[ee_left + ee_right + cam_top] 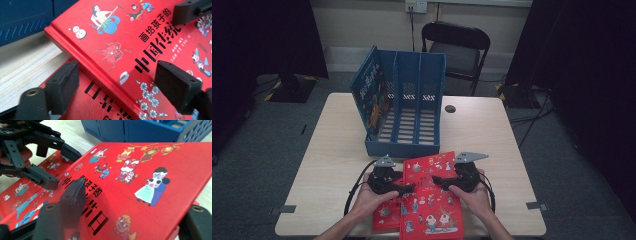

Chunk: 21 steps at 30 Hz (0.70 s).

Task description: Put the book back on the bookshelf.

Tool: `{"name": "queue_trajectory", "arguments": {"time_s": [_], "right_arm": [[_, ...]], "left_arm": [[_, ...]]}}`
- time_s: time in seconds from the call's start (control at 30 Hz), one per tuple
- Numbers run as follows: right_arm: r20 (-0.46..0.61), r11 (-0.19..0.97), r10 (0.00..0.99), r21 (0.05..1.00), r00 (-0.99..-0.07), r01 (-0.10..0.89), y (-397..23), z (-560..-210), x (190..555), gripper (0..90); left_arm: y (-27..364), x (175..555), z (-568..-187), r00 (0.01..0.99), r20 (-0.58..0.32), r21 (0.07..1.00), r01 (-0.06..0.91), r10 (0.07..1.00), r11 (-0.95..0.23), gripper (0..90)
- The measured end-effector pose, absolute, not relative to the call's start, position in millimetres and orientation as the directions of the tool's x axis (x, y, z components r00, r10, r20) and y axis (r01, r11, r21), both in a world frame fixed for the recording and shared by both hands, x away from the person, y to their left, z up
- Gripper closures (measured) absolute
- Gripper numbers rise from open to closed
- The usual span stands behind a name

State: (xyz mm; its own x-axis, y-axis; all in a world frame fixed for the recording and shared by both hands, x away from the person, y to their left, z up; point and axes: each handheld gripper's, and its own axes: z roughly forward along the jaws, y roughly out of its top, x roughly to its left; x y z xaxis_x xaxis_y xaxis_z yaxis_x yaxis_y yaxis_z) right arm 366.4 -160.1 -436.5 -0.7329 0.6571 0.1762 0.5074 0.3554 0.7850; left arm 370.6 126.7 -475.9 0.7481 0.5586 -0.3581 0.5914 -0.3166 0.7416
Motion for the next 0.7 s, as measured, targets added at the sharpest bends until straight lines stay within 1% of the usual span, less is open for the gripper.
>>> {"name": "queue_trajectory", "arguments": {"time_s": [0.07, 0.23, 0.37, 0.5, 0.7], "right_arm": [[0.169, 0.355, 0.652, 0.794, -0.739, 0.494, -160.0, -433.8, 364.9, 36.4], [0.169, 0.345, 0.646, 0.805, -0.744, 0.482, -160.9, -430.9, 363.6, 40.3], [0.161, 0.341, 0.644, 0.815, -0.748, 0.468, -160.7, -429.4, 362.3, 41.6], [0.158, 0.338, 0.633, 0.825, -0.758, 0.454, -159.7, -427.5, 361.1, 42.6], [0.157, 0.335, 0.625, 0.831, -0.765, 0.445, -158.9, -425.6, 360.8, 43.3]], "left_arm": [[127.7, 371.3, -475.8, 0.748, -0.369, 0.74, 0.595, 0.551, -0.312, 16.5], [127.6, 370.8, -475.0, 0.752, -0.362, 0.746, 0.588, 0.551, -0.313, 15.0], [127.6, 372.6, -474.6, 0.755, -0.362, 0.746, 0.586, 0.546, -0.315, 11.8], [126.7, 374.6, -475.6, 0.747, -0.405, 0.741, 0.606, 0.527, -0.29, 9.0], [126.3, 373.7, -473.8, 0.746, -0.417, 0.743, 0.609, 0.519, -0.279, 8.2]]}}
